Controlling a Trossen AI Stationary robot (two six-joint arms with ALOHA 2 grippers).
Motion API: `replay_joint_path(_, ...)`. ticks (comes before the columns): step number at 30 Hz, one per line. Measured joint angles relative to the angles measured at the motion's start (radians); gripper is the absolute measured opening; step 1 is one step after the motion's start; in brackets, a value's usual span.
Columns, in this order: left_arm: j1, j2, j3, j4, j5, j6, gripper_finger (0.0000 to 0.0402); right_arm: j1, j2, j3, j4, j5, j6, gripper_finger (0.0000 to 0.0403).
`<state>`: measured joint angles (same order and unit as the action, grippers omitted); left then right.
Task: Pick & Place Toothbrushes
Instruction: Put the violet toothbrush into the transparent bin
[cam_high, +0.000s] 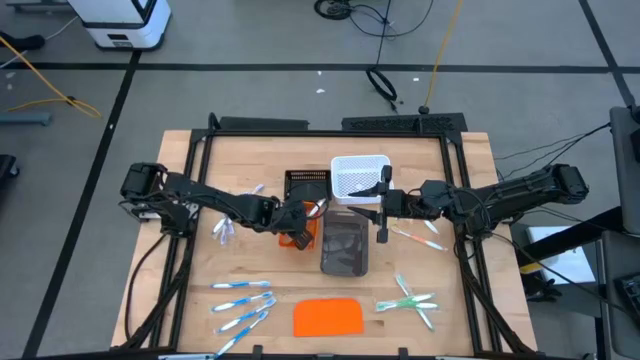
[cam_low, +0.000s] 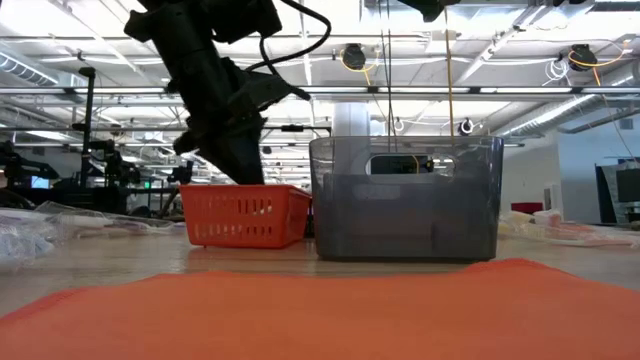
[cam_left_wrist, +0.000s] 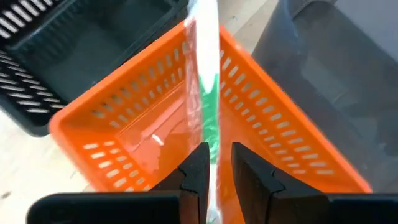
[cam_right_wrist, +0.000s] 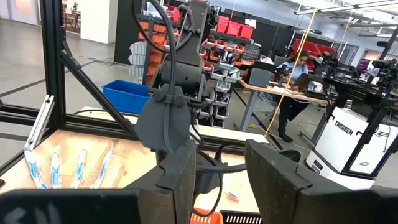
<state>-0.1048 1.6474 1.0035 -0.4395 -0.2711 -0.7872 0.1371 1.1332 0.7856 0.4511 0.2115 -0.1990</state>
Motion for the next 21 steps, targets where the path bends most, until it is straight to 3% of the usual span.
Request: replay_joint_path(21, 0.064, -0.16, 0.0, -0.576, -0.018, -0.062, 0.0067, 0.0, 0.0, 0.0, -0.007, 0.0, 0.0, 0.0127)
